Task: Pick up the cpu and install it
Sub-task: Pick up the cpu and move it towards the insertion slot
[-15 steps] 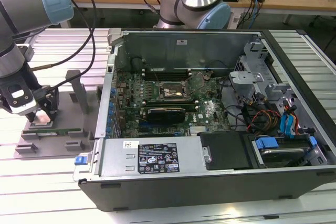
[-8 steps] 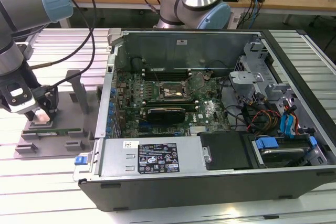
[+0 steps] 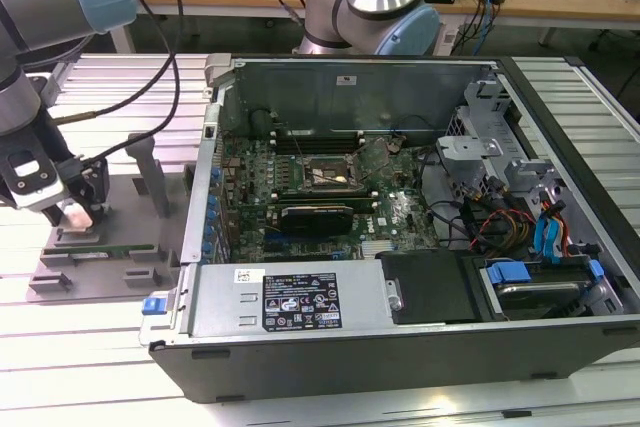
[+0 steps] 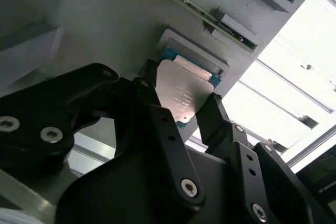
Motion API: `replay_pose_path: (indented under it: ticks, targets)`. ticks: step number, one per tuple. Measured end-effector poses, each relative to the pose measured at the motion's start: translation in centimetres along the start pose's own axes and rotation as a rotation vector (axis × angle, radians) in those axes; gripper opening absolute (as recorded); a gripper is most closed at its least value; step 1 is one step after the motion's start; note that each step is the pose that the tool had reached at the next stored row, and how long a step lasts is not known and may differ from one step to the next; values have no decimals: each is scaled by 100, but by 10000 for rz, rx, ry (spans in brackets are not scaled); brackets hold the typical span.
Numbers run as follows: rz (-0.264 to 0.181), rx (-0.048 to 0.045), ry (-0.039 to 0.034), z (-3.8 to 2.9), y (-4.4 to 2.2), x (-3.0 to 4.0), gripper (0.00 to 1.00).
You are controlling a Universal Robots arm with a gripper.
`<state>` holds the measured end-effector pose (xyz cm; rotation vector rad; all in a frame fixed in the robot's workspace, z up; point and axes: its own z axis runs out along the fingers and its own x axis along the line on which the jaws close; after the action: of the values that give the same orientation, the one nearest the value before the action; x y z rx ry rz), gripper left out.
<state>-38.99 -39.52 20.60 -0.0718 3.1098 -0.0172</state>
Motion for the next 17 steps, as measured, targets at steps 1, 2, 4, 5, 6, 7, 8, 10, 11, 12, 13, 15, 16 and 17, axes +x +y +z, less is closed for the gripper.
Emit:
replay_pose_path:
  ticks: [1,2,4,5,6,7,8,10,11,12,13,15,16,17]
  targets:
    - [-1,1,1,-19,0,0,55]
    - [-1,0,1,-31,1,-1,55]
    - [0,1,1,-64,3,-2,55]
    - [-1,1,2,-82,4,-3,55]
    - [0,1,1,-102,6,-3,55]
    - [0,0,1,-114,6,-4,55]
    - [-1,0,0,-126,6,-4,55]
    - [0,1,1,-153,8,-5,55]
    - [0,1,1,-164,8,-5,55]
    - [-1,0,1,-182,9,-6,55]
    - [0,0,1,-217,10,-7,55]
    - [-1,0,1,-263,12,-9,55]
    - [-1,0,1,-280,13,-9,55]
    - [0,1,1,-303,14,-10,55]
